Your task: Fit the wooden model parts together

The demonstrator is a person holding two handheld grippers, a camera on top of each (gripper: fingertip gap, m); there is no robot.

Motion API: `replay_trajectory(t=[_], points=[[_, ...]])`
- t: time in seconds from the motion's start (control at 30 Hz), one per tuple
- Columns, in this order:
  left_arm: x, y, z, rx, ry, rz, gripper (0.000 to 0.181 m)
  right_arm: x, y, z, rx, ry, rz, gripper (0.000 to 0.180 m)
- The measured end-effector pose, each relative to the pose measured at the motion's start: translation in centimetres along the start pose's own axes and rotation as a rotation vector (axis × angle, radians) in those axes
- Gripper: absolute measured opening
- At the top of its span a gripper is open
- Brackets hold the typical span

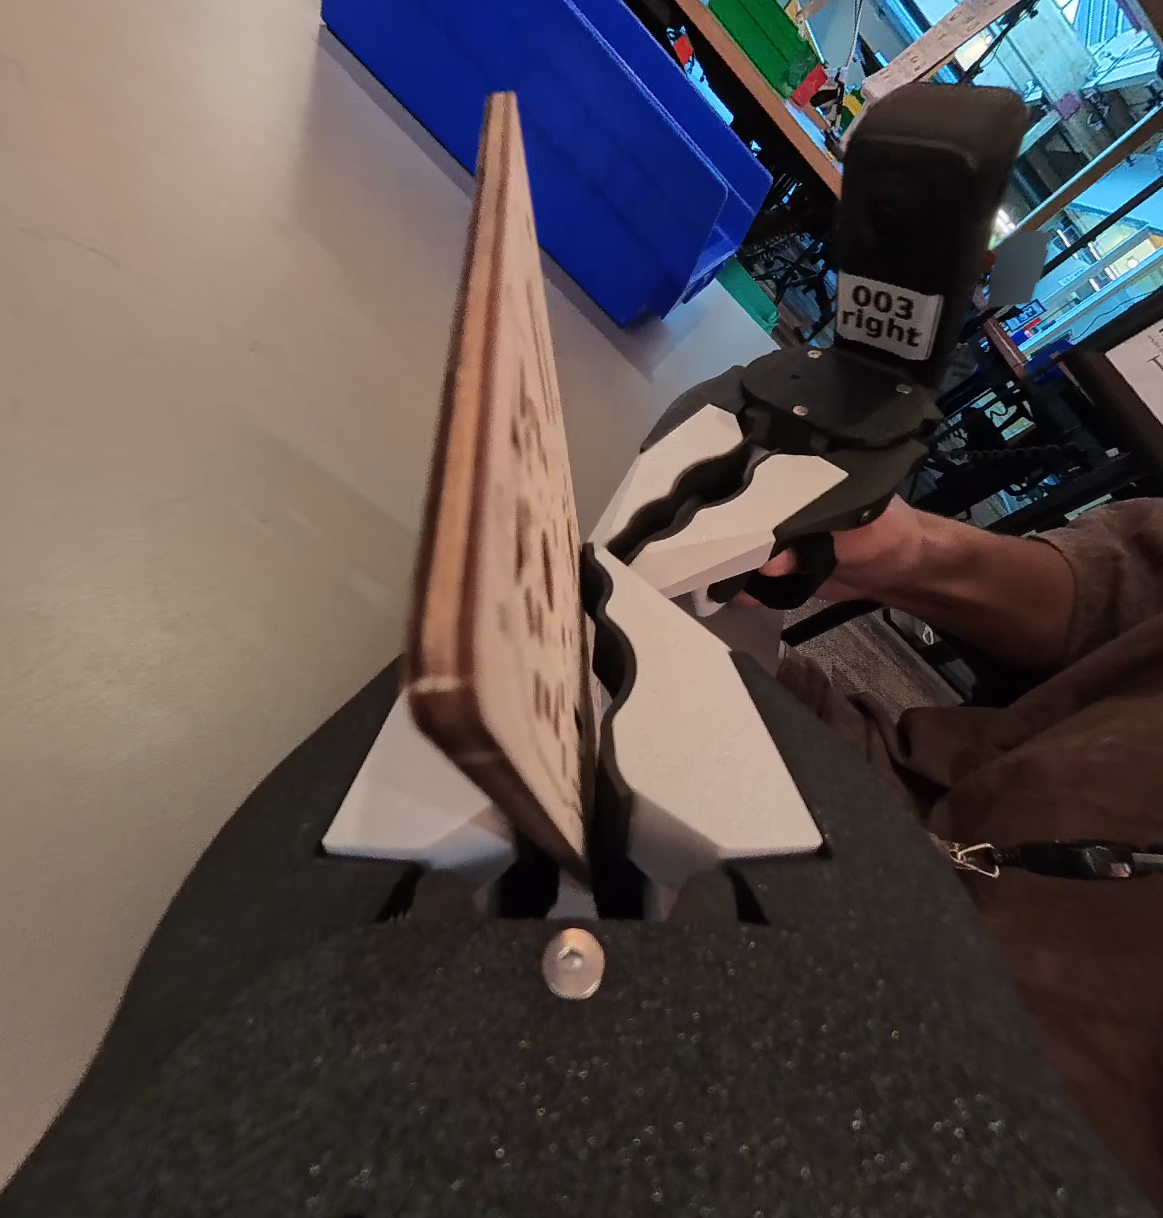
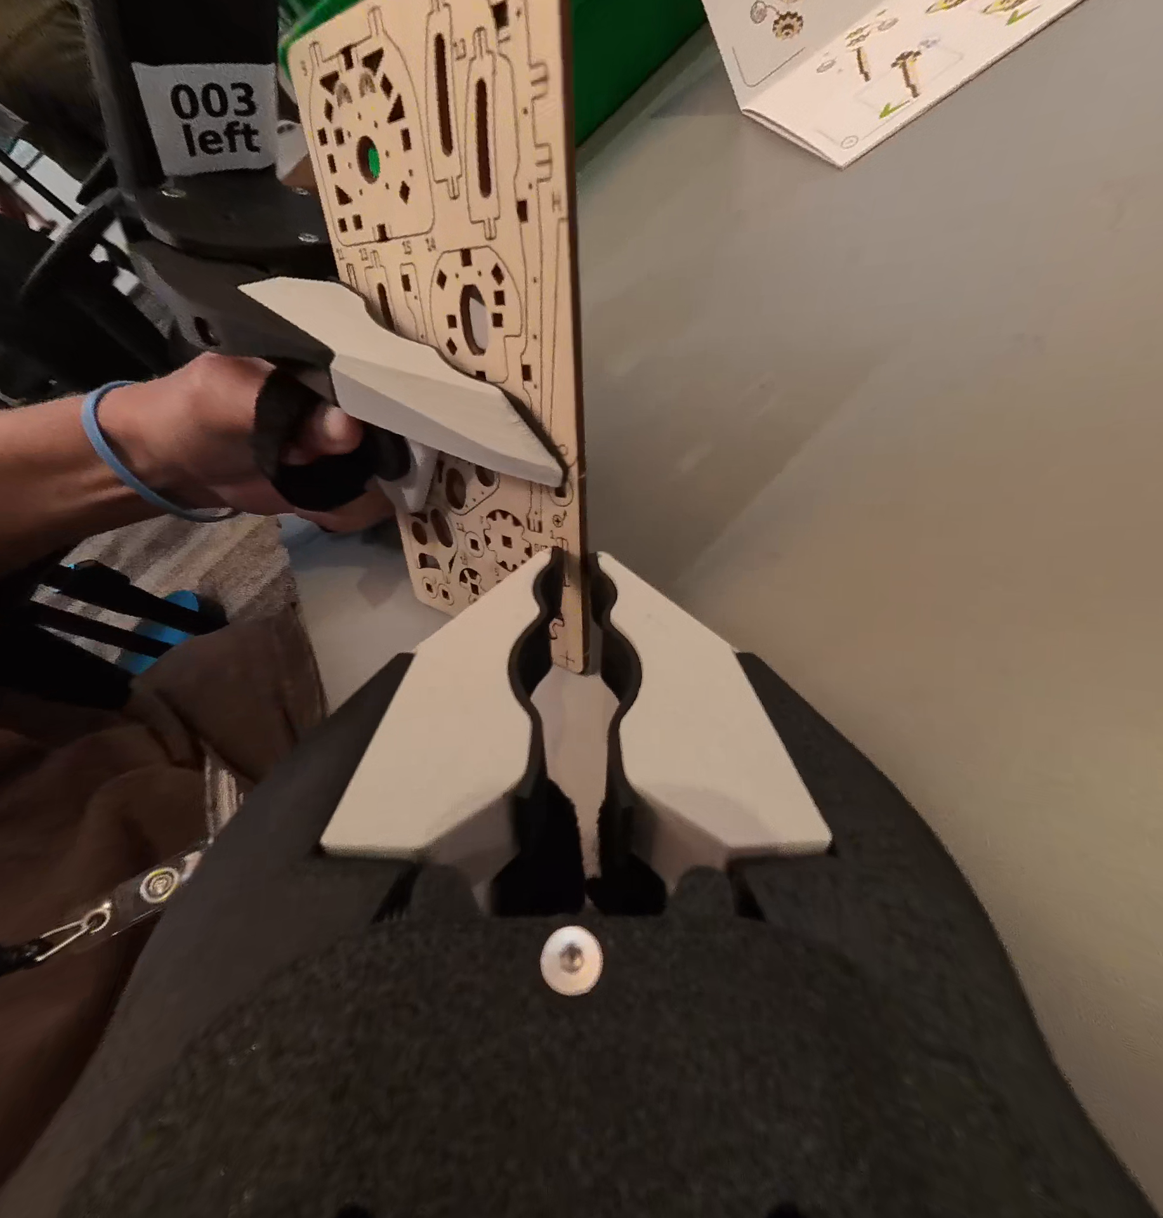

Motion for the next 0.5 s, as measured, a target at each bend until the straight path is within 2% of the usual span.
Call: replay_trajectory(t=[0.5], points=[[0.15,0.08,-0.58,0.019,-0.037,0.022,0.003,-0.51,-0.03,0.35,-0.078,-0.014,-0.018,0.007]])
Point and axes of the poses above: each gripper's, where its closed fingertips meet, x back along the fingers, y out of its underside, z = x × y across the jaws, the point moved 7 cm from there along x, back along the fingers, and after that the axes turned 10 degrees about y, right-handed, at the moved point
